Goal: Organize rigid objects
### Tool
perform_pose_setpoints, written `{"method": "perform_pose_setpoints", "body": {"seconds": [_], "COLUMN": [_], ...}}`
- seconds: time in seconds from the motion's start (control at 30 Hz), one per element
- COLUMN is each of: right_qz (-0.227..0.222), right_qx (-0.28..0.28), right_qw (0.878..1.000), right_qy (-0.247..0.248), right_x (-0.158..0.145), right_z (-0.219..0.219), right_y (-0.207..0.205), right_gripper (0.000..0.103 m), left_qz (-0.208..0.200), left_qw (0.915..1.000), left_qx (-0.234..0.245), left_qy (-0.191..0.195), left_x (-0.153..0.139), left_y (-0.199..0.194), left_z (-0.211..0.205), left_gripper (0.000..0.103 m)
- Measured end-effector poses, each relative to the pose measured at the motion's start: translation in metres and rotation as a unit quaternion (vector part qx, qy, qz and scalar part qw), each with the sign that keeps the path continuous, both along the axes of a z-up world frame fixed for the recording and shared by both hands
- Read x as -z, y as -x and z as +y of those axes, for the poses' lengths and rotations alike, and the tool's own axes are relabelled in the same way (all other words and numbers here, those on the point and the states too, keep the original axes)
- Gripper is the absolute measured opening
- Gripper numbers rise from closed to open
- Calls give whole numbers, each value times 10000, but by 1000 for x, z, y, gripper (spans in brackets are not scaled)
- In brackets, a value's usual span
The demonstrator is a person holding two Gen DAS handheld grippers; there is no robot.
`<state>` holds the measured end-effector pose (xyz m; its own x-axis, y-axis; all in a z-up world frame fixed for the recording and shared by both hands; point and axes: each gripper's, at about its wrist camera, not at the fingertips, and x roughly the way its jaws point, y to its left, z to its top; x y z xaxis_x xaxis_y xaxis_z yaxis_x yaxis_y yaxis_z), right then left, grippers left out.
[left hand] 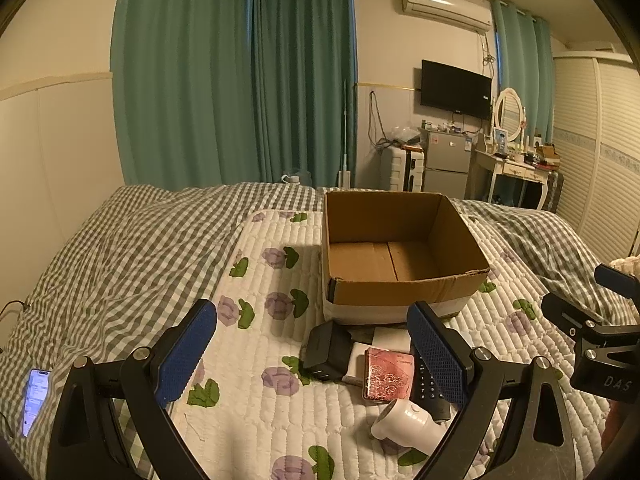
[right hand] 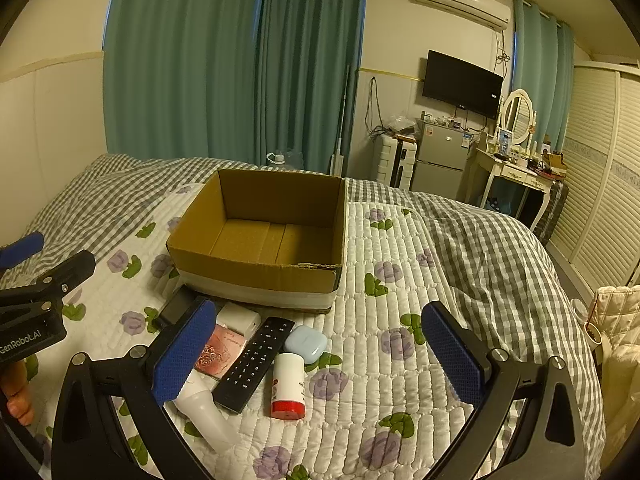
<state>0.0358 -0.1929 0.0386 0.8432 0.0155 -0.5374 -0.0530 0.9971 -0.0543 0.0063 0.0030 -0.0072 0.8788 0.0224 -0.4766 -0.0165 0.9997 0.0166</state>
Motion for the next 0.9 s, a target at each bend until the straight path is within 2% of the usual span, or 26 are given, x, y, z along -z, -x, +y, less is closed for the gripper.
{"method": "perform_pose_setpoints", "body": {"seconds": [0.67, 0.9], "right_qz": [52, 44], "right_qx": [-25, -25], "right_qw": [10000, 10000], "right_qy": [-6, 2], "right_x": [3, 1], "right_z": [0, 0], "right_y": [1, 2], "right_gripper": [103, 103], "left_qz": [56, -37], "left_qw": [10000, 10000], "left_qx": [53, 49], "left_qy": [-31, 35], "left_x": [3, -6], "left_y": [-1, 6], "left_z": [-1, -4], "left_gripper": [98, 98]}}
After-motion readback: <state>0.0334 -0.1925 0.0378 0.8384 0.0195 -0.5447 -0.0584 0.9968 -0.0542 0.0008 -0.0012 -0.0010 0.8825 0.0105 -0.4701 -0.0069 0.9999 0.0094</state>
